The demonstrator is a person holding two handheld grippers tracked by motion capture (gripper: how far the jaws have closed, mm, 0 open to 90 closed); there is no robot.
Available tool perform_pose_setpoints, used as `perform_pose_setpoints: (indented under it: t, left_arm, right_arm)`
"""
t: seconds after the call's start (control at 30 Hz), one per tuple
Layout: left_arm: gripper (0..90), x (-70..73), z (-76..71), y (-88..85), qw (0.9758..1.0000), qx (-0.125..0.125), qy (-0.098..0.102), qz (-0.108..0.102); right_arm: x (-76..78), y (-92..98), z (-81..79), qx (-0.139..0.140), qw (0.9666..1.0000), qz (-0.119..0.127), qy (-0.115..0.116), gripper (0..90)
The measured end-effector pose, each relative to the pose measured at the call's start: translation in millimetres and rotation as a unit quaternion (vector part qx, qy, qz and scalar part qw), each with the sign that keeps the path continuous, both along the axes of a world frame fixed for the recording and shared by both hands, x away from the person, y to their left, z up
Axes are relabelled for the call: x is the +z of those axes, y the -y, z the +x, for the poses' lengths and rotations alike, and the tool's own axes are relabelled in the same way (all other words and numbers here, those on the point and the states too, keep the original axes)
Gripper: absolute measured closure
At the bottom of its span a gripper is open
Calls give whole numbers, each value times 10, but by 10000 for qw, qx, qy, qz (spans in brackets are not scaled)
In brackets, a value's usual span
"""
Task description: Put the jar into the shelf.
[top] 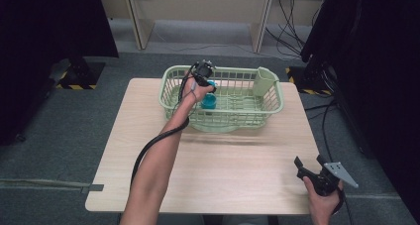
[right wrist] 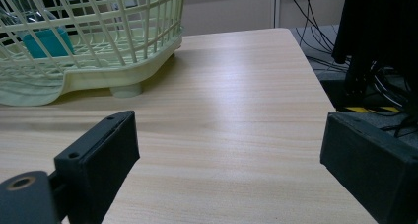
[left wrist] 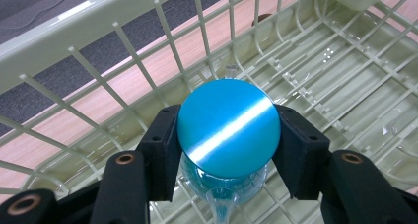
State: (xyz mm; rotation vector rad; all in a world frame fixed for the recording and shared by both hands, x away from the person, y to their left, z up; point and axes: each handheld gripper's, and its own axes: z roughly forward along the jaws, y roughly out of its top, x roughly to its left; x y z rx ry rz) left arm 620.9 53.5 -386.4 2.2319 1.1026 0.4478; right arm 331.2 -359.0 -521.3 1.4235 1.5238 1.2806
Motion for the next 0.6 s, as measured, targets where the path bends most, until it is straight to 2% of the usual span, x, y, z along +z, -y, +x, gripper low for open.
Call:
perform_pose_setpoints:
  t: [0.07,0.13,0.3,0.43,0.6]
  left_arm:
    - [462,-12,-6,-8,10000,25,-12,53]
    - [406,-11,-14,-13,9999,81,23,107]
    - [294,23,-54,-37,9999,106,36,95]
    - [244,27,-78,-63,9994,101,106,298]
    - [216,69,-121,-118,9990,124,249,346]
  right_arm:
    - [0,-1,0,-1,10000,-2,-2,79]
    - [0,-3,0,0,10000,-10,-5,78]
    - [0,-4,1,-1,10000,-22,-5,78]
    - [1,-6,1,-8,10000,-24,-6,79]
    - [1,-7,1,-7,10000,-42,-5,78]
